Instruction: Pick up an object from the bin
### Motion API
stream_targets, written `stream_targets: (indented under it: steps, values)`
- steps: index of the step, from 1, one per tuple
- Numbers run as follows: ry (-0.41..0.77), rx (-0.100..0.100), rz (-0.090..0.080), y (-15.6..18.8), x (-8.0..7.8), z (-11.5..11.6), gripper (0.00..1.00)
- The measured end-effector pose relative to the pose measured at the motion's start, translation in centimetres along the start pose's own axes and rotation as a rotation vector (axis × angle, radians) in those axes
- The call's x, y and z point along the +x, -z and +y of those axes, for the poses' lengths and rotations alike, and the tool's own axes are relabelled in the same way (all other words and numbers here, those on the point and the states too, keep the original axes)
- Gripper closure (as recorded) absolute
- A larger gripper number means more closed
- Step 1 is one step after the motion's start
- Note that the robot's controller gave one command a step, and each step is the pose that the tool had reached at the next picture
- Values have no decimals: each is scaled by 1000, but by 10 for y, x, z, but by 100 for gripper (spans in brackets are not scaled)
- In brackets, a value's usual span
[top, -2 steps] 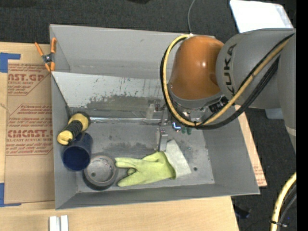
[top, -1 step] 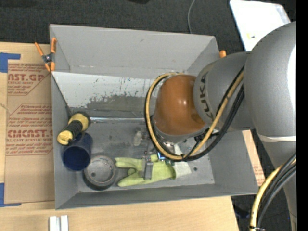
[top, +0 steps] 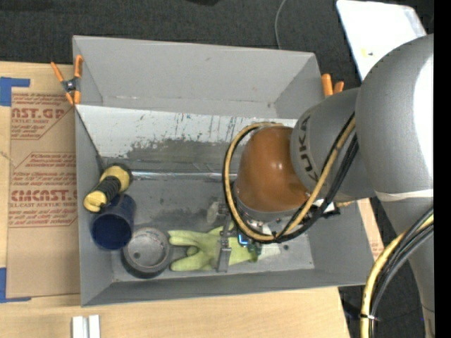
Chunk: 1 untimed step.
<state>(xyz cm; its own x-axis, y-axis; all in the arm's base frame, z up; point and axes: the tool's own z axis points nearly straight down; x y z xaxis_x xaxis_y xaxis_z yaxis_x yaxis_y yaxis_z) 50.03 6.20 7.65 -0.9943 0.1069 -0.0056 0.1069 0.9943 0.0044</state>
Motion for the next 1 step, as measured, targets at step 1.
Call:
stream_targets:
  steps: [1]
  values:
    - [173,-1,8,-7,21,-2,100]
